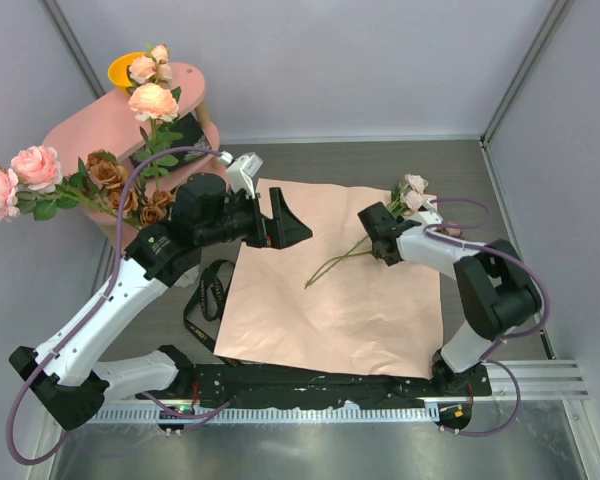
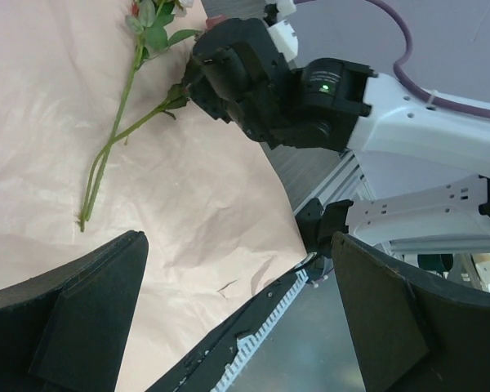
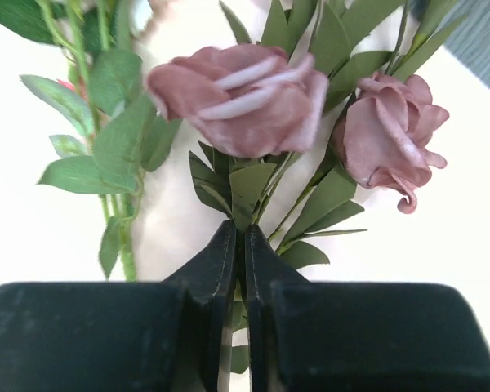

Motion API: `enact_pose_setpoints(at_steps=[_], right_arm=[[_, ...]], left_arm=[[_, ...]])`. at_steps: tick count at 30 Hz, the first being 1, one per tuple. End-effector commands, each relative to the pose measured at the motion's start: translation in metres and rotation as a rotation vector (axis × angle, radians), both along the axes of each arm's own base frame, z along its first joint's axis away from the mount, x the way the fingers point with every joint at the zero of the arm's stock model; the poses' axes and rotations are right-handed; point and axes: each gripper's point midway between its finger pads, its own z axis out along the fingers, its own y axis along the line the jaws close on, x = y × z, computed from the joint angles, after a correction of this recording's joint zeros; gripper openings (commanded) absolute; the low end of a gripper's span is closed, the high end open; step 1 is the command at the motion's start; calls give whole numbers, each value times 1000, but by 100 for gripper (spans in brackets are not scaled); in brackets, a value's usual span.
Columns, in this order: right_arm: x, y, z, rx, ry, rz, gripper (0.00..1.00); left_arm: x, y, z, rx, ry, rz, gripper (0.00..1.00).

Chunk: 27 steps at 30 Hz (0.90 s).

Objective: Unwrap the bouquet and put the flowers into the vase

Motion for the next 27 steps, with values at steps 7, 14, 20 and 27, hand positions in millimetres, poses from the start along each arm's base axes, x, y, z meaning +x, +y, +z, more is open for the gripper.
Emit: enact_pose_setpoints(at_steps=[7, 14, 20, 27], right_arm=[[0, 1, 145, 50, -619, 284, 1], [-48, 91, 229, 203, -1101, 920, 1], [-82, 132, 258, 327, -1248, 1180, 1], [-98, 148, 268, 354, -1285, 1290, 1]], left_arm=[[6, -20, 13, -67, 8, -45, 100], [12, -52, 1, -160, 93, -128, 100], [13, -76, -28, -191, 192, -202, 84], [6, -95, -65, -128, 258, -268, 63]])
